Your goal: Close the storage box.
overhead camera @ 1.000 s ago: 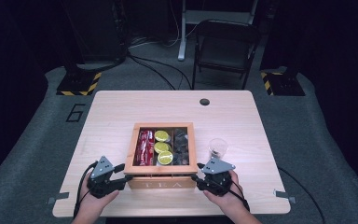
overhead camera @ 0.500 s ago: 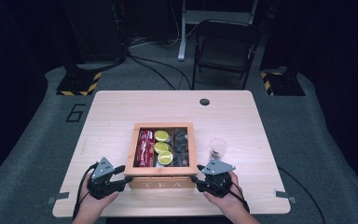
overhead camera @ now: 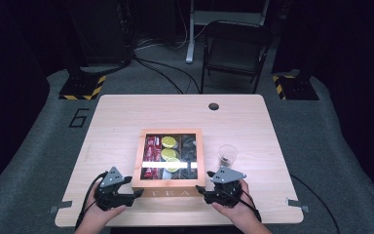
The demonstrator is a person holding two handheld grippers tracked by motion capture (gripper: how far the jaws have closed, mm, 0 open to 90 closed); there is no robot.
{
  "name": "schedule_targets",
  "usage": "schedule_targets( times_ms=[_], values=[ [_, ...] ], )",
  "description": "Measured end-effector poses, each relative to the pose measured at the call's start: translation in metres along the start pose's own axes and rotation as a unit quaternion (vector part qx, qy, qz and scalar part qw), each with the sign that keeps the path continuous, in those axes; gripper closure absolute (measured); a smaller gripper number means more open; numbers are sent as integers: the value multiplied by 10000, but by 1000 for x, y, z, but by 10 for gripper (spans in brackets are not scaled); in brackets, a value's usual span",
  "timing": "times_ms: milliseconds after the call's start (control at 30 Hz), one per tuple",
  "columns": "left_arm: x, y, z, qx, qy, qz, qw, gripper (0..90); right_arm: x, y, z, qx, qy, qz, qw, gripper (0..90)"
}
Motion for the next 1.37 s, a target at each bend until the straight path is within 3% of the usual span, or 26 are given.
schedule_targets(
  times_ms=[233,333,433,600,867,1133,1367],
  values=[
    [-4,-5,5,182,-137,64,9997,316,-1,2,-1,-37,97,59,9999,370],
    [-7,-12,10,349,-208,72,9992,319,-1,0,2,2,57,107,9999,373],
    [-10,-17,13,479,-275,88,9984,329,2,-2,6,70,166,58,9998,379],
    [-18,-27,16,601,-416,155,9972,350,12,-8,11,188,275,-55,9994,386],
    [-40,-41,14,773,-596,478,9941,388,34,-16,12,308,414,-334,9981,403],
    [-57,-44,6,697,-753,644,9926,400,42,-15,4,194,538,-377,9977,418],
    [-70,-41,-2,627,-877,776,9911,400,33,-14,1,203,343,-238,9989,411]
  ],
)
Point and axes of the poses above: each handheld gripper's, and its own axes: y roughly forward along the jaws, z roughly out of its top, x roughly to its right, the point moved 9 cm from there along y, roughly forward along the jaws, and after that the axes turned 10 degrees about -z, right-handed, at the moved point
